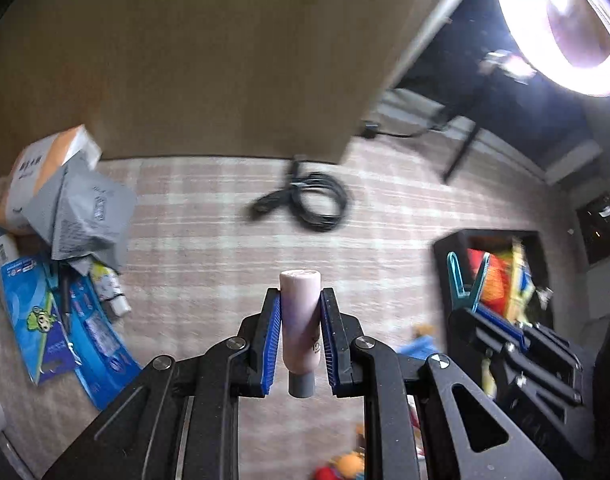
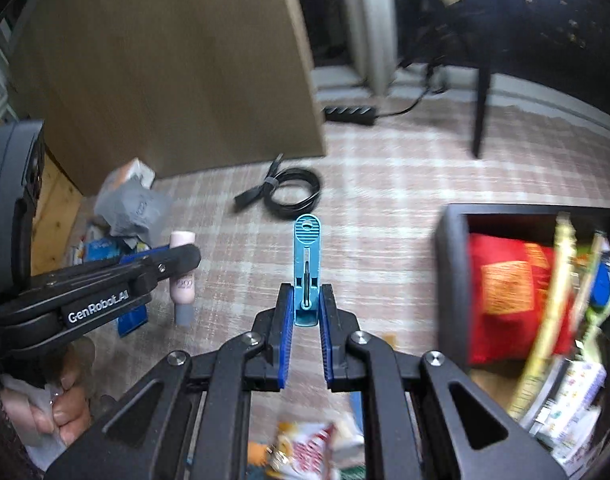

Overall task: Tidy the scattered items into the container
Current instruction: 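Carry both items to the black box and open both tools to drop them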

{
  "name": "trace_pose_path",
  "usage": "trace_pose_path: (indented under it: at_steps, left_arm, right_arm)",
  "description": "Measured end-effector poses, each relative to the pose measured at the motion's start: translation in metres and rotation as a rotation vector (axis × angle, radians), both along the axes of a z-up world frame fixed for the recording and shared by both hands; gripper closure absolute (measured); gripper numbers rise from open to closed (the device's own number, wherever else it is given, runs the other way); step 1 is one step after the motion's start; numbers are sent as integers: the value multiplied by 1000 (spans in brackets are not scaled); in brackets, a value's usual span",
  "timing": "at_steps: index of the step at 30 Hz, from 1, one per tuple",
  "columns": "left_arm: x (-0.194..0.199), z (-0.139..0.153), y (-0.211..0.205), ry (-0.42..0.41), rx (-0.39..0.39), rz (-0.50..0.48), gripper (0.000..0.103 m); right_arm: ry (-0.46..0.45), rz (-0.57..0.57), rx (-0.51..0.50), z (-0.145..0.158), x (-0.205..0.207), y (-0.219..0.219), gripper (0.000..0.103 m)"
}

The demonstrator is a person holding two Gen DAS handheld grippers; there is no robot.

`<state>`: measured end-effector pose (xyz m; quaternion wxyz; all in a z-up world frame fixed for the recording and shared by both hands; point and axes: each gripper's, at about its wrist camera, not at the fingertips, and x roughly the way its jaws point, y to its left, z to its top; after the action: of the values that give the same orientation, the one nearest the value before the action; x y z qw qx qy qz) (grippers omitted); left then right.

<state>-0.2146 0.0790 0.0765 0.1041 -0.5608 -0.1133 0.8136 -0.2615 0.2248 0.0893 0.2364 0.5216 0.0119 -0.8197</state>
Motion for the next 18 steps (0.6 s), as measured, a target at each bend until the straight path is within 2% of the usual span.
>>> trace_pose_path:
  at_steps: [4, 6, 11, 18]
  left_arm:
    - [-16, 38, 31, 35, 39, -75, 85]
    - [-10, 48, 58, 50, 60, -126, 85]
    - [12, 68, 111, 57, 113, -233, 85]
    - [44, 80, 184, 48, 165, -361, 85]
  right_arm:
    - [27, -40, -19, 16, 3, 47, 91]
    - [37, -85, -20, 23, 5, 76, 91]
    - [72, -199, 4, 36, 11, 147, 91]
    - [80, -320, 41, 38, 24, 226, 91]
